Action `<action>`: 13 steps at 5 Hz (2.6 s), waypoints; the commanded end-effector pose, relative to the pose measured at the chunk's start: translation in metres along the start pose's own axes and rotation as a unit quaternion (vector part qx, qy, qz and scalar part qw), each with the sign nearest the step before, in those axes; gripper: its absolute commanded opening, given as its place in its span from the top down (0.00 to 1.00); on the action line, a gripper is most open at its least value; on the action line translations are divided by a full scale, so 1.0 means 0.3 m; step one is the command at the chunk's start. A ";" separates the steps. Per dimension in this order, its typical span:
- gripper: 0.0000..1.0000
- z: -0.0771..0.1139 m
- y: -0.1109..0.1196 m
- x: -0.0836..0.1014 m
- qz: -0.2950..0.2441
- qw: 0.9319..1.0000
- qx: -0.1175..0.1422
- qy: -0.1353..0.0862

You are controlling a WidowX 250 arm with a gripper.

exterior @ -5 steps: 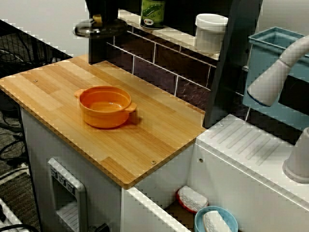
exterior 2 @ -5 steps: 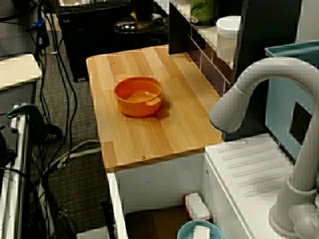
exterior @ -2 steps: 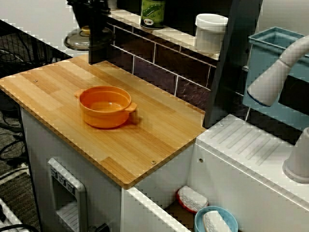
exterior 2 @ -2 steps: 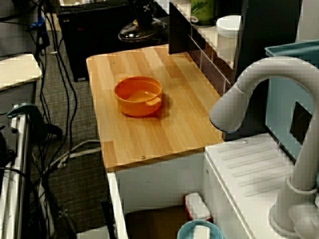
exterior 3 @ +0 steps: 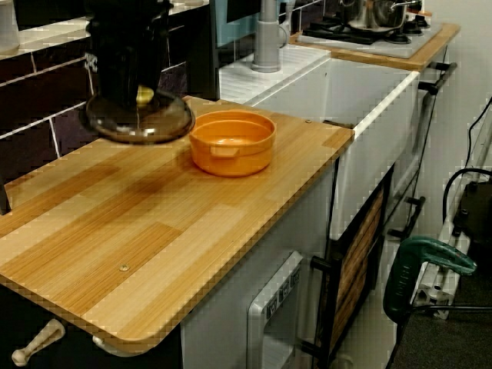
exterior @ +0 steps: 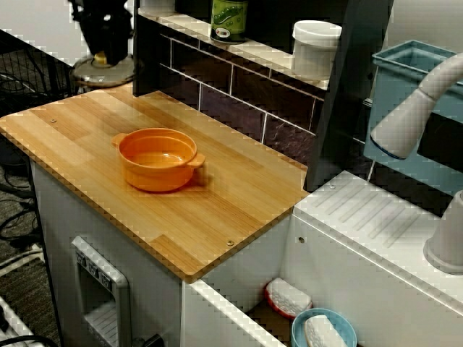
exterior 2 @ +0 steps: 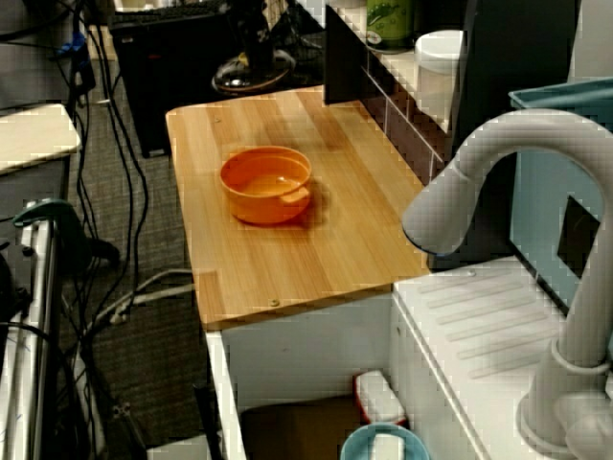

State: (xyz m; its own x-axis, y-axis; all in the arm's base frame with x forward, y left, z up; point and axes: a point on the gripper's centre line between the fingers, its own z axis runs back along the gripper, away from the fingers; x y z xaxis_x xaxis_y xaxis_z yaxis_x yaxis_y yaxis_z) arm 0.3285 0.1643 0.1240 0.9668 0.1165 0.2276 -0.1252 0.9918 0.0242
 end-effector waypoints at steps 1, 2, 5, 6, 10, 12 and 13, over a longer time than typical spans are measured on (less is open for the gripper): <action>1.00 -0.071 0.128 -0.037 0.000 1.000 0.025 -0.003; 1.00 -0.126 0.140 -0.034 -0.004 0.999 0.035 0.020; 0.00 -0.200 0.130 -0.023 0.011 0.997 0.037 0.060; 0.00 -0.195 0.129 -0.009 0.019 0.997 0.028 0.068; 0.00 0.025 -0.064 -0.025 -0.019 0.996 -0.064 0.055; 0.00 0.047 -0.189 -0.038 -0.018 0.997 -0.067 0.033; 0.00 0.051 -0.230 -0.043 -0.028 0.996 -0.076 0.036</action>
State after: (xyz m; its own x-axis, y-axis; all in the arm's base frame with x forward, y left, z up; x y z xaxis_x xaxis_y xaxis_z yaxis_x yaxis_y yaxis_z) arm 0.3224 0.0905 0.1061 0.9937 0.0737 0.0849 -0.0617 0.9888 -0.1358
